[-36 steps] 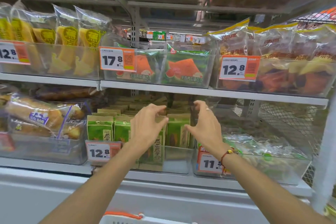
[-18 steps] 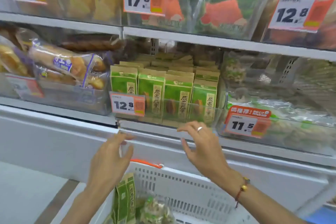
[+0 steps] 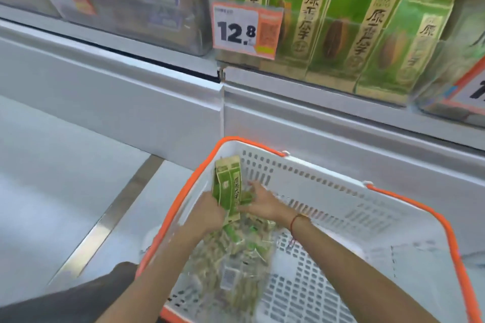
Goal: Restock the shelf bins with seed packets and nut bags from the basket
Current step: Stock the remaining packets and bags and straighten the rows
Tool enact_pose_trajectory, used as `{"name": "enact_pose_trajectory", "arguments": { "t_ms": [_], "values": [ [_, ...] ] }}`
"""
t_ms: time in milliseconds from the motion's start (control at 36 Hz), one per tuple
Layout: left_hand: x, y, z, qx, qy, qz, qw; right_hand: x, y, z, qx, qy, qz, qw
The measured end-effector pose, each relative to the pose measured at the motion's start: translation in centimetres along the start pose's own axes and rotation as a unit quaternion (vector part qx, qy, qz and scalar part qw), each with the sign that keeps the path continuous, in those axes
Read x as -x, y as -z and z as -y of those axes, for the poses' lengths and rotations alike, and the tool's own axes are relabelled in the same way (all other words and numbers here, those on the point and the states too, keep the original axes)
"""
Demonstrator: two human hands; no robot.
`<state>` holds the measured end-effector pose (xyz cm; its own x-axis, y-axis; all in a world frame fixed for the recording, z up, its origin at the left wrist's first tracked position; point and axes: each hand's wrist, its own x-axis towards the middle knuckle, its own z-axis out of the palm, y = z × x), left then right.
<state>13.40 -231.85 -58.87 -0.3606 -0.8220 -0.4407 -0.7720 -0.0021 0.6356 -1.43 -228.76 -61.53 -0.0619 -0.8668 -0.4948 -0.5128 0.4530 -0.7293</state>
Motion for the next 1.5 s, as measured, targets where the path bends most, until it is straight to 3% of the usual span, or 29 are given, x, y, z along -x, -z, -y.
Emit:
{"name": "enact_pose_trajectory", "arguments": {
  "t_ms": [83, 139, 278, 361, 417, 472, 528, 583, 750, 833, 917, 1028, 1111, 1222, 1361, 1417, 1500],
  "values": [
    [-0.5, -0.9, 1.0, 0.036, -0.036, -0.021, 0.998, -0.7, -1.4, 0.7, -0.103, 0.04, 0.016, 0.994],
    [-0.3, -1.0, 0.9, 0.044, -0.043, -0.039, 0.997, -1.0, -2.4, 0.6, -0.129, 0.057, -0.021, 0.99],
    [-0.3, -1.2, 1.5, 0.007, -0.064, -0.021, 0.998, -0.6, -2.7, -1.4, -0.165, -0.006, -0.1, 0.981],
    [0.3, -1.5, 2.0, -0.135, -0.052, -0.016, 0.989, 1.0, -1.3, -2.9, -0.113, -0.015, -0.074, 0.991],
    [1.0, -2.2, 2.0, -0.322, -0.051, -0.027, 0.945, 2.4, -0.1, -3.9, -0.048, -0.008, -0.076, 0.996],
    [1.8, -2.9, 1.6, -0.475, -0.069, -0.047, 0.876, 4.1, 1.0, -4.8, 0.047, -0.003, -0.1, 0.994],
    [2.1, -3.1, 1.0, -0.558, -0.08, -0.051, 0.824, 5.6, 2.1, -5.6, 0.133, -0.002, -0.13, 0.982],
    [1.8, -3.6, 0.9, -0.58, -0.072, -0.043, 0.81, 6.7, 3.0, -6.3, 0.177, -0.006, -0.14, 0.974],
    [0.9, -4.7, -0.8, -0.511, -0.049, -0.049, 0.857, 7.3, 2.9, -7.7, 0.253, -0.035, -0.09, 0.963],
    [0.7, -5.5, -1.6, -0.493, -0.092, -0.029, 0.865, 7.0, 1.8, -8.4, 0.18, -0.049, -0.058, 0.981],
    [0.6, -5.8, -1.0, -0.469, -0.1, -0.005, 0.878, 7.1, 0.7, -7.5, 0.086, -0.05, 0.033, 0.995],
    [0.2, -5.6, 1.1, -0.288, -0.028, 0.05, 0.956, 7.2, -0.6, -6.5, -0.08, -0.117, 0.139, 0.98],
    [-0.3, -5.4, 1.8, -0.186, 0.026, 0.023, 0.982, 7.1, -1.1, -7.2, -0.093, -0.124, 0.086, 0.984],
    [-1.3, -5.3, 1.8, -0.116, 0.093, 0.031, 0.988, 6.5, -2.0, -7.9, -0.05, -0.125, 0.042, 0.99],
    [-1.8, -5.4, 1.8, -0.16, 0.107, 0.049, 0.98, 6.3, -2.3, -9.0, 0.171, -0.116, -0.076, 0.975],
    [-1.8, -5.7, 2.1, -0.129, 0.094, 0.054, 0.986, 6.7, -1.3, -9.3, 0.208, -0.121, -0.087, 0.967],
    [-1.7, -5.7, 2.7, -0.084, 0.079, 0.002, 0.993, 7.2, 0.0, -9.8, 0.276, -0.138, -0.075, 0.948]
  ]
}}
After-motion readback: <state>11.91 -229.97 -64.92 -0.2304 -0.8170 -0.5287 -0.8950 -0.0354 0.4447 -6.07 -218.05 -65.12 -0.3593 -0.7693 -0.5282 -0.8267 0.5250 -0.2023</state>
